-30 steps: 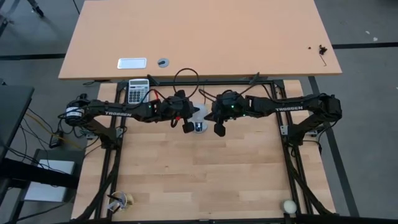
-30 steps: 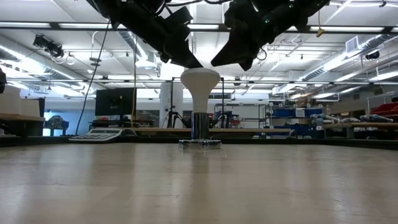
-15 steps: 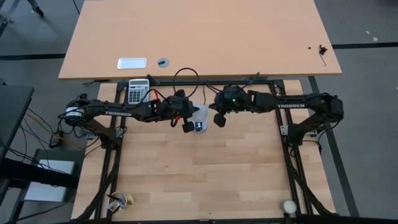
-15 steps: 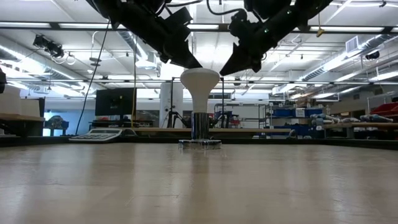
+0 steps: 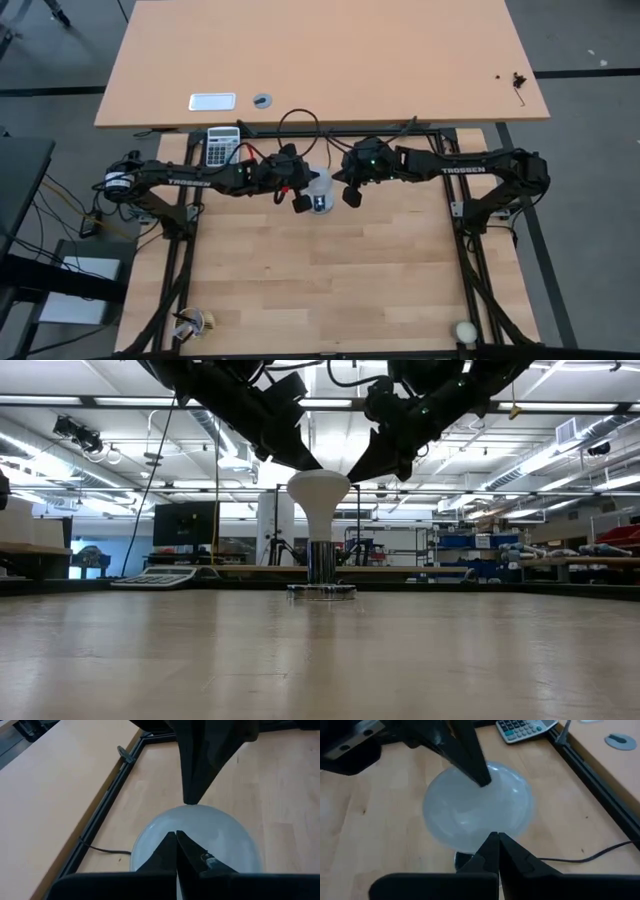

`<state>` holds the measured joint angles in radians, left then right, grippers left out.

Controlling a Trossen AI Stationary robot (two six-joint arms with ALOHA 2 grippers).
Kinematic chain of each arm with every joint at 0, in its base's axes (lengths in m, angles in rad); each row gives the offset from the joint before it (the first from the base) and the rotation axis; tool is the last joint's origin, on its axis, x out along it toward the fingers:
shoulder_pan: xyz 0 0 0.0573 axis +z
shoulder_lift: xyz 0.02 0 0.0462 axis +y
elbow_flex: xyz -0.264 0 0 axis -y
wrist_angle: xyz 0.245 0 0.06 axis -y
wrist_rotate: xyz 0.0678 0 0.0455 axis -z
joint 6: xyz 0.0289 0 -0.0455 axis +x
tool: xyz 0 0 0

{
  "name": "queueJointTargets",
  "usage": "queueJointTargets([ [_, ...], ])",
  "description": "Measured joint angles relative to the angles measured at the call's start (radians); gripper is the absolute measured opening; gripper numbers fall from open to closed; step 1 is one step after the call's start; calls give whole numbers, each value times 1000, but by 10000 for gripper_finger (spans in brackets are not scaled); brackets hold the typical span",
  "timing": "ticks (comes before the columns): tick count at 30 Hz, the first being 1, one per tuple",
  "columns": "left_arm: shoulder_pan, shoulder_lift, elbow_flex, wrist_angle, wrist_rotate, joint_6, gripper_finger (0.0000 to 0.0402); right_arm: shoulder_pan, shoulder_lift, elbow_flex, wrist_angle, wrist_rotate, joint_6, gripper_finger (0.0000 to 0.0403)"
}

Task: Screw lightbulb
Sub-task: Insert the lightbulb into the lamp

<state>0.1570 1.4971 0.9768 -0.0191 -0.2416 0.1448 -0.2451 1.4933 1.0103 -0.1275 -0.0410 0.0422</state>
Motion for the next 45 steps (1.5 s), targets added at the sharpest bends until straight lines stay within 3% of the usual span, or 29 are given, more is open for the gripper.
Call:
queueJointTargets([
  [12, 0, 3, 0, 16, 14, 0, 0, 86, 7, -3, 45, -91, 14, 9],
  [19, 0, 2, 0, 11, 9, 0, 0, 50, -32, -3, 3, 46, 2, 9],
  [25, 0, 2, 0, 12, 8, 0, 0, -7, -30, -3, -3, 51, 6, 9],
  [45, 0, 2, 0, 16, 10, 3, 0, 35, -5, -2, 9, -82, 53, 9],
])
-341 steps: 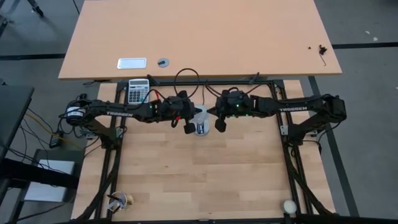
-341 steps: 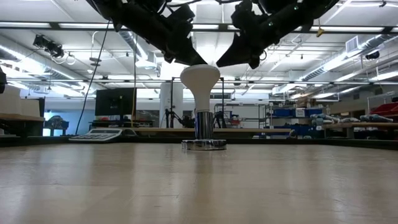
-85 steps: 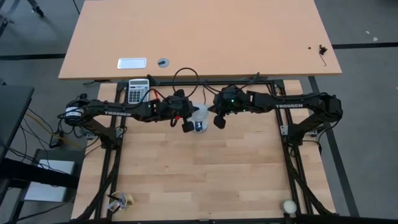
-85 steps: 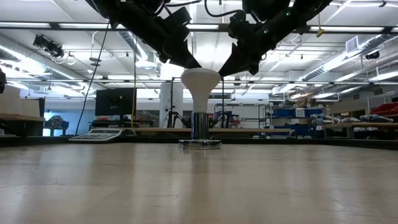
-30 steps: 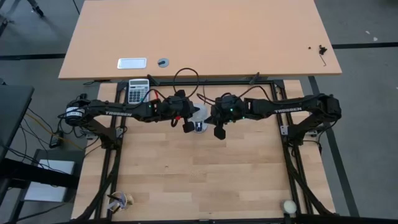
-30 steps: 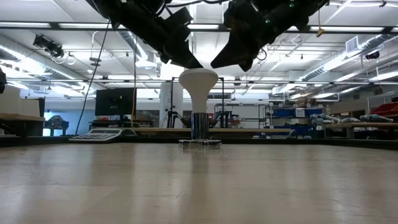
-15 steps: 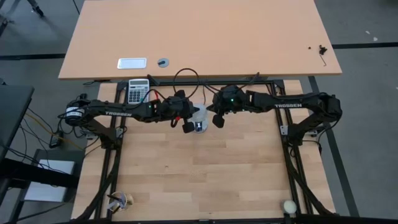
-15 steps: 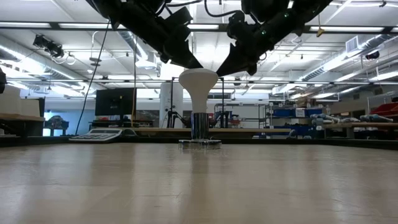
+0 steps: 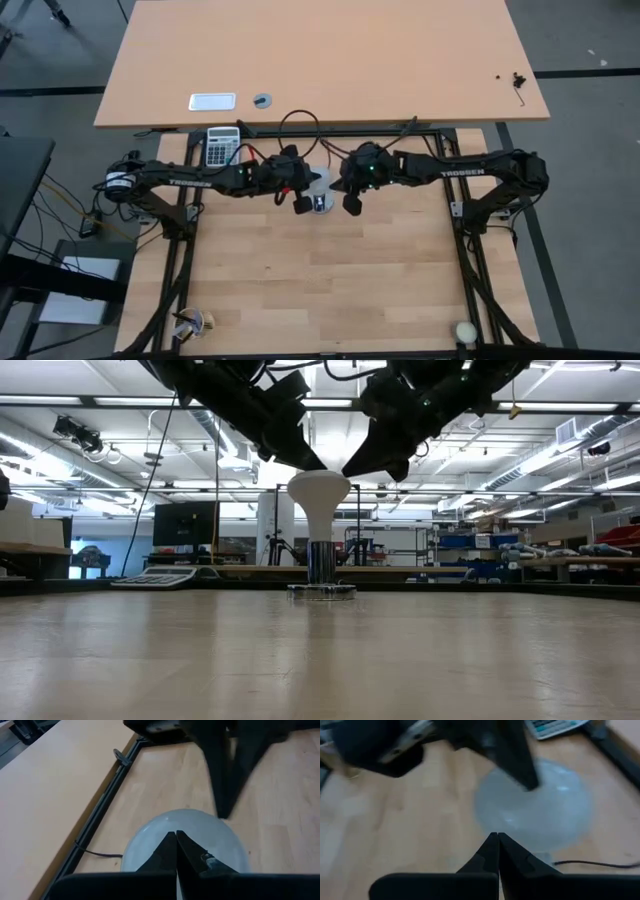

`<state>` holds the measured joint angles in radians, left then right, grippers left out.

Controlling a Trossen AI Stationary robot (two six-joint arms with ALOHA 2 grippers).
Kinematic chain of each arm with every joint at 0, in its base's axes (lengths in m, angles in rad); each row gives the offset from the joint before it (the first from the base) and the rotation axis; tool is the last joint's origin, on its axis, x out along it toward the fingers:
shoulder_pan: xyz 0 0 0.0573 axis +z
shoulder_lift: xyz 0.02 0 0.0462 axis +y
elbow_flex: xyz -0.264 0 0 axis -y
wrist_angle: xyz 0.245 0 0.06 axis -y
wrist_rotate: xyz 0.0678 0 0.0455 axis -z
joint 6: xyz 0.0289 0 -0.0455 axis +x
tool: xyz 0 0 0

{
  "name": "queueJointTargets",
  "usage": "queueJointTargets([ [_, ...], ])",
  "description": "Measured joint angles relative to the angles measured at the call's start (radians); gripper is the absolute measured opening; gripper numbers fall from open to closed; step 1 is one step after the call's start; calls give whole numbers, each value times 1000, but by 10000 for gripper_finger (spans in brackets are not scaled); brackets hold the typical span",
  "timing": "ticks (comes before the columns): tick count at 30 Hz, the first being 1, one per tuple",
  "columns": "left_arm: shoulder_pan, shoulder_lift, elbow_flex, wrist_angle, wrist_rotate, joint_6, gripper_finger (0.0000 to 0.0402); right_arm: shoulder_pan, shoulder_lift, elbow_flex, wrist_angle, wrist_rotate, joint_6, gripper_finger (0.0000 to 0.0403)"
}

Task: Screw lightbulb
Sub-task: Insert the lightbulb into the lamp

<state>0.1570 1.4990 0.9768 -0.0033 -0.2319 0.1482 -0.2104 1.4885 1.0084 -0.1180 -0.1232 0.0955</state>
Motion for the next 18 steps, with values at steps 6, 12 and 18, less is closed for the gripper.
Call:
queueJointTargets([
  [6, 0, 0, 0, 4, 0, 0, 0, 47, -1, 0, 10, -36, -5, 9],
  [12, 0, 0, 0, 1, -1, 0, 0, 19, -22, 0, 4, 81, -25, 9],
  [18, 0, 0, 0, 2, 7, 0, 0, -36, -17, 0, -2, 130, -47, 9],
])
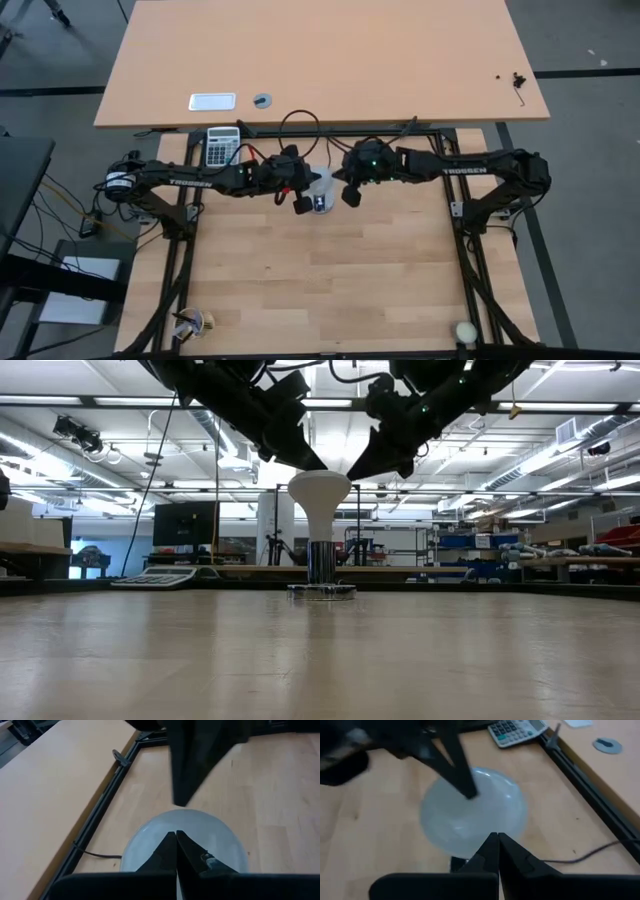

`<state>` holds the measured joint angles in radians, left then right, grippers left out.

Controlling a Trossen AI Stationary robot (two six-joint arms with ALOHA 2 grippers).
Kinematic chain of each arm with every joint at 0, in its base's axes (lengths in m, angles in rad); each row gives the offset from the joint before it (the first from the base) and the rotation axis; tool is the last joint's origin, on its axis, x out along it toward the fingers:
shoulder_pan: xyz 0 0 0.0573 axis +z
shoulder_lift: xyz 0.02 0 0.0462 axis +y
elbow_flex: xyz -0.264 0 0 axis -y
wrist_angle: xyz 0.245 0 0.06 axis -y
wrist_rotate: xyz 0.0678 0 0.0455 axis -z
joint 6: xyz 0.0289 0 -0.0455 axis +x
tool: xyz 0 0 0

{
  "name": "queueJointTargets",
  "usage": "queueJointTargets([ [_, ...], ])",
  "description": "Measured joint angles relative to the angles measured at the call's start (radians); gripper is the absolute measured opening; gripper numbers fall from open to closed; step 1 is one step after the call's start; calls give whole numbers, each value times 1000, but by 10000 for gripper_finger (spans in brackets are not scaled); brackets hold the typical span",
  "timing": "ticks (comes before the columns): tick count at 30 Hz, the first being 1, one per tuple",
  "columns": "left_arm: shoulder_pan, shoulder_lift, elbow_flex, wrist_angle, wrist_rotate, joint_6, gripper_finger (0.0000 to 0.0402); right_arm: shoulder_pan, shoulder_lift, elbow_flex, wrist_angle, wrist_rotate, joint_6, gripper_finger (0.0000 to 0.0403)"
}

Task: Screw lightbulb
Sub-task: Insert the lightbulb into the lamp

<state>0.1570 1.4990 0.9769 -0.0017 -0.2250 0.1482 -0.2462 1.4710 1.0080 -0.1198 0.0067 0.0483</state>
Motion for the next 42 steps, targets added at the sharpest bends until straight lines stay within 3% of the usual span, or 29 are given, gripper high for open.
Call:
queueJointTargets([
  [18, 0, 0, -1, 0, 0, 0, 0, 8, 27, 4, 2, -76, 11, 9],
  [25, 0, 0, 1, 14, 3, 0, 0, 51, 33, -2, 35, -179, 28, 9],
  [29, 0, 0, 0, 13, 3, 0, 0, 77, 33, -1, 58, -184, 28, 9],
  [36, 0, 0, 0, 11, 2, 0, 0, 47, -1, 0, 2, 8, -2, 9],
  [42, 0, 0, 0, 12, 1, 0, 0, -9, -1, 0, -29, 20, -6, 9],
])
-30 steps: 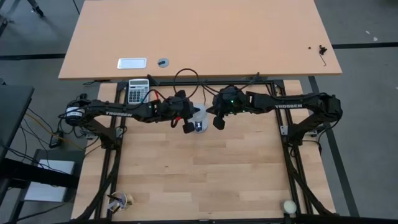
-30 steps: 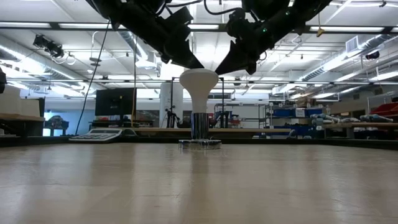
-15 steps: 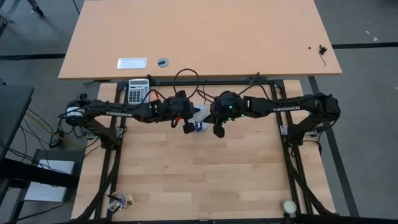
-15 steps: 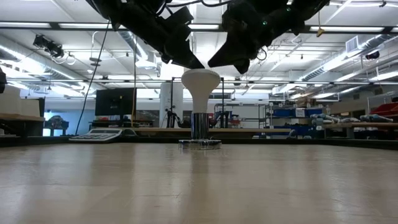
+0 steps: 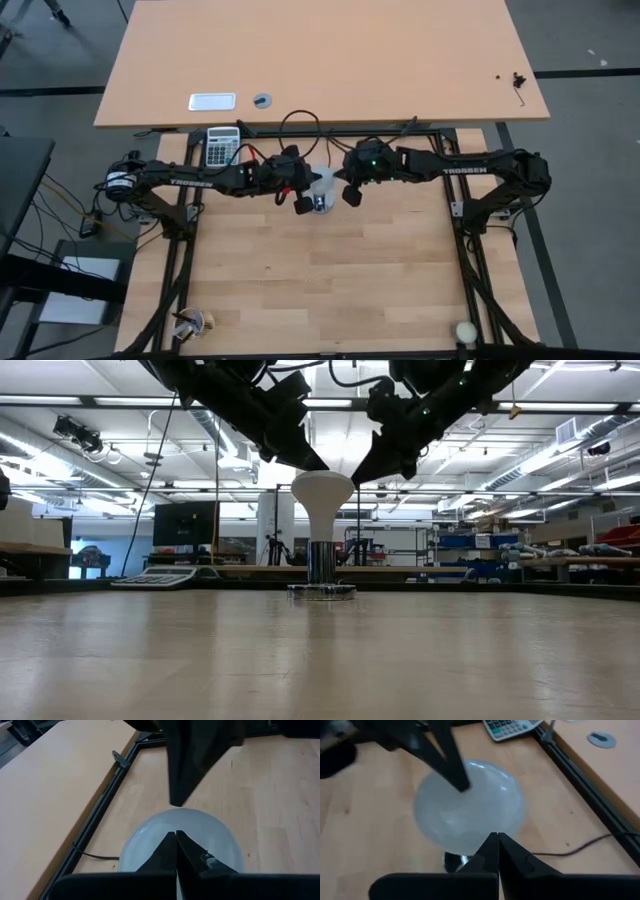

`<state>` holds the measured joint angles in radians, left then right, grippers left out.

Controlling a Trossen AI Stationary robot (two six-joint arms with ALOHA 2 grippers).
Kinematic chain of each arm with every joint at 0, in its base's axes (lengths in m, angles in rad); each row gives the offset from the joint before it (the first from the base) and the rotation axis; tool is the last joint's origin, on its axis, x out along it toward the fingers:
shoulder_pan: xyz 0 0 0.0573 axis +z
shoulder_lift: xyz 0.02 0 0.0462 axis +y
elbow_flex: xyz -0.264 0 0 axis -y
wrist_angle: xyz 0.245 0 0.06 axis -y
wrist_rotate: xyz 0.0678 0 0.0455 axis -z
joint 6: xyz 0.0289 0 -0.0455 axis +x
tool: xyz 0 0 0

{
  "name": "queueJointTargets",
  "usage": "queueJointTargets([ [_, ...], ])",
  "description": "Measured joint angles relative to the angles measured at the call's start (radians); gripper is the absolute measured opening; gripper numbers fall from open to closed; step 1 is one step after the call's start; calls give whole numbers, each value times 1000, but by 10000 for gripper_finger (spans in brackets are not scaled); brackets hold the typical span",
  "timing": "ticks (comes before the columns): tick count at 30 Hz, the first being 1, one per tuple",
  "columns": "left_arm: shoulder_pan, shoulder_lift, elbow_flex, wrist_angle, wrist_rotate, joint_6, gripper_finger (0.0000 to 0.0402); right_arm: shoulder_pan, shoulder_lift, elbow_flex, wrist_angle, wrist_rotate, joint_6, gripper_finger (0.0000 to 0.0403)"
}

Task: Screw lightbulb
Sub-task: Insert the lightbulb into the lamp

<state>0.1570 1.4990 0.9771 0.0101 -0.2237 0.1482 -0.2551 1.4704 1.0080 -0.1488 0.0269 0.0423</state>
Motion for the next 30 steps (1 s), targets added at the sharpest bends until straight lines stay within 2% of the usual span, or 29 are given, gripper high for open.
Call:
queueJointTargets([
  [13, 0, 0, -1, -4, 0, 0, 0, 17, 0, 0, -7, -80, 3, 9],
  [21, 0, 0, 0, 7, 0, 0, 0, 77, 0, 0, -2, -148, 10, 9],
  [25, 0, 0, 0, 6, 0, 0, 0, 98, -9, 0, -5, -136, 8, 9],
  [30, 0, 0, 0, 6, 0, 0, 0, 69, -32, 0, -9, -8, 6, 9],
])
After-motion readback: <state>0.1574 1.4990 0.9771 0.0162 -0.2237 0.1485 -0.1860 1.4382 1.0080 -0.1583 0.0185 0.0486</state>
